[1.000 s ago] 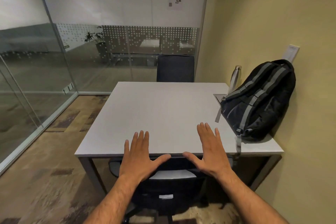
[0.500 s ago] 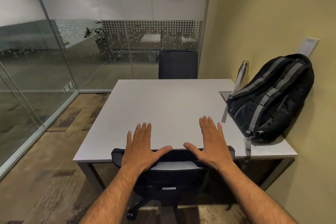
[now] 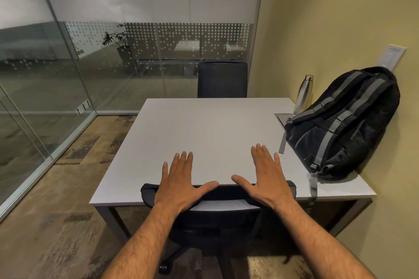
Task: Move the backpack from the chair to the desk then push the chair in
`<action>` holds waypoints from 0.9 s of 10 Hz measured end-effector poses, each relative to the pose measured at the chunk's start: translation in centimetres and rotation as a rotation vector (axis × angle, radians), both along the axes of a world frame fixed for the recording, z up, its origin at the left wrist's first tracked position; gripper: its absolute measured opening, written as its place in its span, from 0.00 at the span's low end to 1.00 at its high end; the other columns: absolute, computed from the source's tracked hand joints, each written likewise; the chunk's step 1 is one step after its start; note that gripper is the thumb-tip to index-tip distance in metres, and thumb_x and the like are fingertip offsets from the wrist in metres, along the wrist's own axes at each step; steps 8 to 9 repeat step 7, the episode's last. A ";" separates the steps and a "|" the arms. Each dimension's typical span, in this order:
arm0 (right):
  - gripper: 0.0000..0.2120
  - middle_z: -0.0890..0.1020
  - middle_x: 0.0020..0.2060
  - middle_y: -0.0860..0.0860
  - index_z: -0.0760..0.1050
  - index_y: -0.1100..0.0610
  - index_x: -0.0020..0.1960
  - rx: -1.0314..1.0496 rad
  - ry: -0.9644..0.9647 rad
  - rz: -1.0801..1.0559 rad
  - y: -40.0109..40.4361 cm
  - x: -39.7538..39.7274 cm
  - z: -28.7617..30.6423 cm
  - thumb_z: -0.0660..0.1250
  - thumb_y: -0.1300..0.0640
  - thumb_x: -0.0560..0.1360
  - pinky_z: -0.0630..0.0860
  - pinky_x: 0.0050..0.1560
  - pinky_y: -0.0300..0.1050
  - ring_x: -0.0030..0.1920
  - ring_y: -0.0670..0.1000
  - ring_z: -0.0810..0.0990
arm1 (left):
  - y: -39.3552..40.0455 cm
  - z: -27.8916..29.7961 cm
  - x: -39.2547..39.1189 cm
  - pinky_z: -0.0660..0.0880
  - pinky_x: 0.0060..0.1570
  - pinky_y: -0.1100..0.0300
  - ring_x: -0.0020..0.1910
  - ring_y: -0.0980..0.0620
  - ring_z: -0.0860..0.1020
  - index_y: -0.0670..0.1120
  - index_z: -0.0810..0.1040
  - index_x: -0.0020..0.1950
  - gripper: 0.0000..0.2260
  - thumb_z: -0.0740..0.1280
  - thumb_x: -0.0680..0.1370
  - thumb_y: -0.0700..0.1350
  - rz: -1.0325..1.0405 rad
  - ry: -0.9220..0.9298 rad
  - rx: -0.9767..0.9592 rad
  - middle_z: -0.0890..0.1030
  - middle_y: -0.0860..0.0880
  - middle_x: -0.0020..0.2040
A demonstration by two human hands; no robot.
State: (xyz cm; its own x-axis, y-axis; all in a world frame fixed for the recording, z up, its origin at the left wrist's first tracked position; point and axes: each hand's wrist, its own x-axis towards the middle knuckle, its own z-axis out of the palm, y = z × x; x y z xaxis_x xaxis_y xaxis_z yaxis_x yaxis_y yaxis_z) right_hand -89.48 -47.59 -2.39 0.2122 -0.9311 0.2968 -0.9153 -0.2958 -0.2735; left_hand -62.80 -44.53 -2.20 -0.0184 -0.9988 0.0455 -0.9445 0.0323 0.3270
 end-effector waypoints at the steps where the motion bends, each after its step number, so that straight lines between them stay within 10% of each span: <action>1: 0.56 0.49 0.83 0.53 0.47 0.55 0.83 0.016 0.001 -0.004 0.0 0.0 0.0 0.44 0.16 0.69 0.31 0.77 0.51 0.82 0.50 0.42 | 0.1 0.1 -0.1 0.36 0.79 0.44 0.81 0.51 0.37 0.53 0.39 0.83 0.57 0.43 0.63 0.86 -0.008 0.005 -0.006 0.40 0.51 0.84; 9: 0.36 0.68 0.78 0.52 0.58 0.53 0.81 -0.075 -0.139 0.026 3.8 0.3 2.7 0.60 0.35 0.80 0.57 0.78 0.54 0.77 0.54 0.65 | 2.8 1.9 -0.8 0.47 0.81 0.48 0.82 0.50 0.54 0.51 0.56 0.82 0.40 0.52 0.77 0.74 -0.095 -0.002 -0.216 0.61 0.51 0.82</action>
